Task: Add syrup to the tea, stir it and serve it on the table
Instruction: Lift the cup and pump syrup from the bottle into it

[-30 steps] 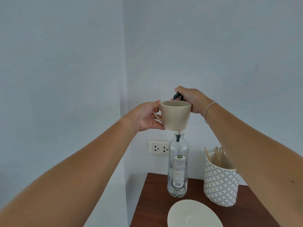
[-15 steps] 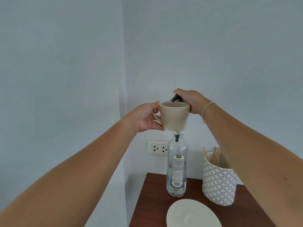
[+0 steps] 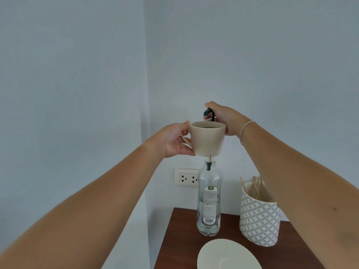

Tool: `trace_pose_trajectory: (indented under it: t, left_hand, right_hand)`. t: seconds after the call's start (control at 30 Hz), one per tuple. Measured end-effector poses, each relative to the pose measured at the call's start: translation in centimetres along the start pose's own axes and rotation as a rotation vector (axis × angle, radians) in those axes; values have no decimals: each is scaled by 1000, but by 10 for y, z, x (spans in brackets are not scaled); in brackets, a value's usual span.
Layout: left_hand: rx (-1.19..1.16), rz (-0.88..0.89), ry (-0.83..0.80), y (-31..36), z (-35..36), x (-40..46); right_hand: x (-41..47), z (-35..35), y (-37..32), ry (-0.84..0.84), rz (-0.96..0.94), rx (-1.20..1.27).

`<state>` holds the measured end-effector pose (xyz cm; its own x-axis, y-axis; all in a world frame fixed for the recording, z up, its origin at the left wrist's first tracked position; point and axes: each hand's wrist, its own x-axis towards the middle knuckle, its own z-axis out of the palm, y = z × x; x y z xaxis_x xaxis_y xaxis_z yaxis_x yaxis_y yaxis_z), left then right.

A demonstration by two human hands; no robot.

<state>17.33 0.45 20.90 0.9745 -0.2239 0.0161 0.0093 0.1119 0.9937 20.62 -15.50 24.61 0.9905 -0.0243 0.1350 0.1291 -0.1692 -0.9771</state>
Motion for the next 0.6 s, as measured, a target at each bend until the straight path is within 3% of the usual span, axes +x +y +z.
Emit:
trace_pose_trajectory:
  t: [0.6]
  left_hand:
    - [-6,-16,-7,1,0,0]
  right_hand:
    - [-1,0,-1,23,1,39]
